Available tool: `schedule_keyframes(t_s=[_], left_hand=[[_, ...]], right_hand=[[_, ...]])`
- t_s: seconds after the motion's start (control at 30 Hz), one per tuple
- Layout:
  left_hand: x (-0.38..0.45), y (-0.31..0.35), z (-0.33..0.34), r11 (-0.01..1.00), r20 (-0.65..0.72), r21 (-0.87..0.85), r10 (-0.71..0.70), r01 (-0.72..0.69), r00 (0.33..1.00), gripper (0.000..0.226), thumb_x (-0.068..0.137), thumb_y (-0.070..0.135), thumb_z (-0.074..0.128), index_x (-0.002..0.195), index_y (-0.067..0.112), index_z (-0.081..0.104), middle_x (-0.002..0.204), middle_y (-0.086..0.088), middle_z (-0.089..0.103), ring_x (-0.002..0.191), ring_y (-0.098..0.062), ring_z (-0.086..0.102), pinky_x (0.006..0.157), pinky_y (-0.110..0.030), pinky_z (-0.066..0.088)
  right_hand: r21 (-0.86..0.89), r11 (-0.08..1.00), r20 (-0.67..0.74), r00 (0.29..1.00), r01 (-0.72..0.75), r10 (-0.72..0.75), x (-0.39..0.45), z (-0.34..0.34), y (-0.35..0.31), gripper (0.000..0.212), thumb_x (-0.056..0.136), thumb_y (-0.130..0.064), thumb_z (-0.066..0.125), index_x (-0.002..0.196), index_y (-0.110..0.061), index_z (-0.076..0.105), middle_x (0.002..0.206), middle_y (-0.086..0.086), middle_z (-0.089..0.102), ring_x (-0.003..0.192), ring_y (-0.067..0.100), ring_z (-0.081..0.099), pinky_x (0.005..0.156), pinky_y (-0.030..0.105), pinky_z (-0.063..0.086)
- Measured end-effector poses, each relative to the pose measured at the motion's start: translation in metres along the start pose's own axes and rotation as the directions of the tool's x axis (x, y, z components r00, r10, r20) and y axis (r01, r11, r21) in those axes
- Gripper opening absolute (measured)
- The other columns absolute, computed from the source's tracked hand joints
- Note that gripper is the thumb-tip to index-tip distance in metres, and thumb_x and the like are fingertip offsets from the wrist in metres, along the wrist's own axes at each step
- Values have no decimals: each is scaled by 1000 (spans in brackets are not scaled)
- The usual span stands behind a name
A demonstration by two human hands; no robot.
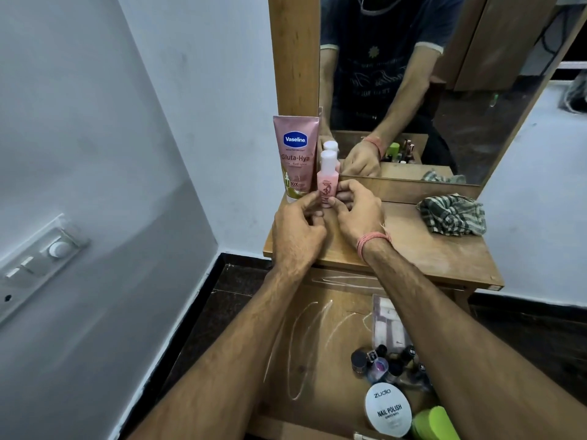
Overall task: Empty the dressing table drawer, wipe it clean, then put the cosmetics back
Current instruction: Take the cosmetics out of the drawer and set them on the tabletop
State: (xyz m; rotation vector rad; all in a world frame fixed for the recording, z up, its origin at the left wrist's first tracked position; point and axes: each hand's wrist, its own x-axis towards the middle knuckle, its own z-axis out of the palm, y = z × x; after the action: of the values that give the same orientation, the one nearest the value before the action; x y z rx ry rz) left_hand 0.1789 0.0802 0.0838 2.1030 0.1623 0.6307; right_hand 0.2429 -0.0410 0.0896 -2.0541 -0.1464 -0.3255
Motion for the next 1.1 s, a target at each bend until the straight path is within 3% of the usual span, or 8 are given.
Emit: schedule_keyframes(t_s=[0.33,0.43,0.53,0.67,0.8,0.87,0.97,1.1], left_hand=[[3,2,1,998,-10,-9,-70,70,997,44,94,7,75,135,22,81,119,10,84,106,-1,78,107,-33,63],[-2,1,1,998,-3,-25,-66,66,998,38,91,8,75,125,24,85,109,13,85,99,3,77,102,-32,65],[-12,5,-2,993,22,-94,-74,76,997,33,80,19,71,109,24,87,97,13,85,91,1,79,97,-33,66],[-39,17,-16,976,185,-210,-23,62,982,32,84,12,82,116,15,83,107,5,84,100,-12,80,101,-41,64],[-105,31,-40,960,314,-15,271,-281,910,27,89,20,80,114,29,81,113,17,75,112,-11,68,104,-37,56],[-138,40,-47,922,377,-33,369,-386,850,22,88,20,84,109,28,83,102,15,74,102,-7,64,98,-26,49],[-168,55,-51,920,577,-83,358,-384,734,15,90,23,89,103,30,85,90,18,72,91,-3,66,87,-18,46],[-187,56,-45,924,718,-52,299,-380,629,11,93,35,86,104,37,85,89,24,75,86,3,70,79,-29,62]], right_hand=[[-38,996,-14,997,-78,77,5,4,3,26,91,-10,84,115,-17,78,99,-6,79,77,3,68,67,3,44],[21,994,-25,994,-106,106,0,-4,4,31,88,-7,87,116,-16,78,101,-4,81,78,3,72,68,3,51],[134,989,17,998,-67,65,-20,-31,3,28,88,-6,85,114,-14,78,100,0,81,87,6,76,86,24,64],[70,992,152,981,110,-119,-68,-95,4,16,88,-19,84,103,-19,79,87,-6,75,66,0,56,67,20,51],[5,989,567,814,151,-127,-135,-174,-3,11,96,-21,84,105,-19,78,87,0,78,69,16,66,65,29,55],[-79,981,705,706,175,-69,-165,-204,-9,14,93,-22,86,105,-22,79,86,-12,78,67,4,66,64,21,53],[-235,917,776,630,322,-22,-194,-227,-7,19,90,-32,89,107,-30,81,88,-27,75,74,-1,68,68,14,49],[-364,762,824,566,535,-4,-210,-226,1,34,85,-47,87,117,-41,76,98,-29,66,88,1,63,84,29,54]])
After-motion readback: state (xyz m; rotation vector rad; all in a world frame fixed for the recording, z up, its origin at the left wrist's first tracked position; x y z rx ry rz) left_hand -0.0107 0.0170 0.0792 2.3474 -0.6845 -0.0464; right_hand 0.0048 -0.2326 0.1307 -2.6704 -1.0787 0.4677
